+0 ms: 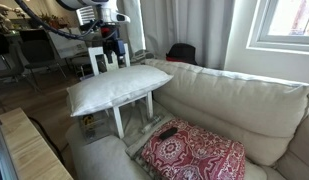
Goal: Put the remote controller on the beige pillow
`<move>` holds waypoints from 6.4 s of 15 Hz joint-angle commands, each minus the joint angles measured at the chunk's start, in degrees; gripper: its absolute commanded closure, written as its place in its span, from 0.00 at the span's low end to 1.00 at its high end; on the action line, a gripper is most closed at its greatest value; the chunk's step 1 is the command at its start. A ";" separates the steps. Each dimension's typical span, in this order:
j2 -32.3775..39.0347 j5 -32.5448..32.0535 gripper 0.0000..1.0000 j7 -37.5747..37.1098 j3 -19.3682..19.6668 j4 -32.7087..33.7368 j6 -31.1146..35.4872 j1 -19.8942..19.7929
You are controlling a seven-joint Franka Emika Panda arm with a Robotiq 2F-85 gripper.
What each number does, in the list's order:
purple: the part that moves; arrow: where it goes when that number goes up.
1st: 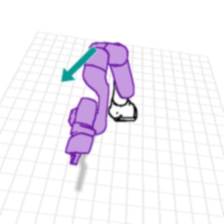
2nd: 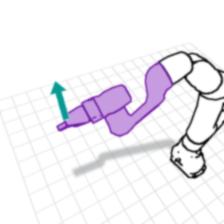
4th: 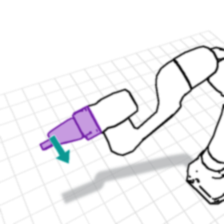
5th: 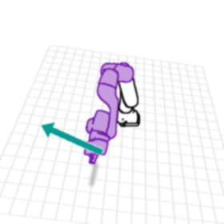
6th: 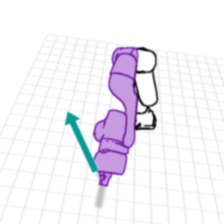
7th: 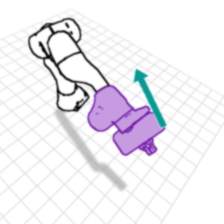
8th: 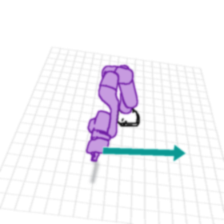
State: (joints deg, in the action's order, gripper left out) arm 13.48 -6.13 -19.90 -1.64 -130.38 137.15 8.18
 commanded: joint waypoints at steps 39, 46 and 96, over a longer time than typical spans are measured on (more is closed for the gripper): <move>54.78 5.80 0.00 33.79 -2.95 29.14 32.29 -29.60; 61.69 5.60 0.00 30.66 0.68 37.24 37.79 -26.82; 20.63 -8.11 0.83 68.95 -36.44 2.39 33.48 -40.41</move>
State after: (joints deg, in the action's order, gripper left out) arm 31.90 -15.65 41.10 -31.74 -128.02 174.38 -27.87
